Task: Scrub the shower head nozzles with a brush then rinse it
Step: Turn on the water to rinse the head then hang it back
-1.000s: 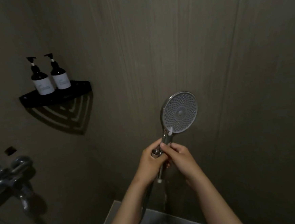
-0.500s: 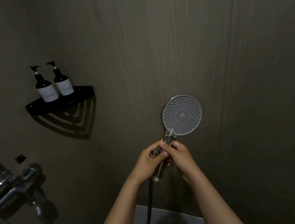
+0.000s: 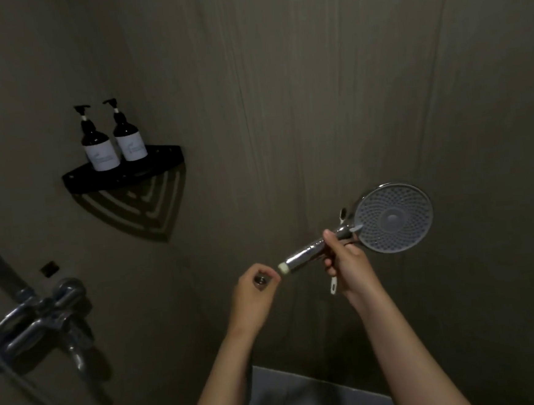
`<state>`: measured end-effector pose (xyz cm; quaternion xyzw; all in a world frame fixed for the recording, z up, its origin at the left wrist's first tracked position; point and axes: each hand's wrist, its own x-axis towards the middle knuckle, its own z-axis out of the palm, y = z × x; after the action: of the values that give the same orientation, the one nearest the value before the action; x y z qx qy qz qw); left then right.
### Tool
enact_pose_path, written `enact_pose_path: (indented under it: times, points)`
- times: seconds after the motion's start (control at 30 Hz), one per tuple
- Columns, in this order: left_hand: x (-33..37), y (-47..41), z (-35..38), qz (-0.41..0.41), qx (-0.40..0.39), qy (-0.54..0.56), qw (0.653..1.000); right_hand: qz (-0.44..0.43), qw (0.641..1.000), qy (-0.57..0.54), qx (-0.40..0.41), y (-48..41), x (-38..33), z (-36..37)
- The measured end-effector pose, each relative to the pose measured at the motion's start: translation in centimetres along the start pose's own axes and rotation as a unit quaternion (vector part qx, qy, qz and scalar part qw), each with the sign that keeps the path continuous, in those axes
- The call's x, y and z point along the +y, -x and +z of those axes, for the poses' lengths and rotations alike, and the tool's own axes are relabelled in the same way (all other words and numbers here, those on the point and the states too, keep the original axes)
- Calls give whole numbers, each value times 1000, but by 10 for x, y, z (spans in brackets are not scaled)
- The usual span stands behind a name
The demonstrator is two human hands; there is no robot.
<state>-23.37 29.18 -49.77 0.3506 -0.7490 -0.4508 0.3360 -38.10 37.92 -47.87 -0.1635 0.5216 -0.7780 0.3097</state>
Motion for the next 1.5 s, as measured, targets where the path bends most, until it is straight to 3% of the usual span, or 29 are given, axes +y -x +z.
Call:
enact_pose_path:
  times: [0.17,0.43,0.93,1.1,1.27,1.5]
  points:
    - [-19,29,11,-9,-71,-73,995,54,998,0,8,19,34,-10]
    - [-49,68,9,-54,-59,-176,981,82,996,-32,20,55,73,-16]
    - [-50,95,10,-48,-98,-252,962,47,998,50,-2,75,78,-16]
    - [-43,98,9,-76,-118,-220,965,-10,990,143,-3,73,74,-14]
    - [-35,97,2,-132,-164,-103,972,9,991,131,26,71,75,-20]
    - [-48,97,-7,-86,-188,-19,978,21,994,101,39,74,75,-24]
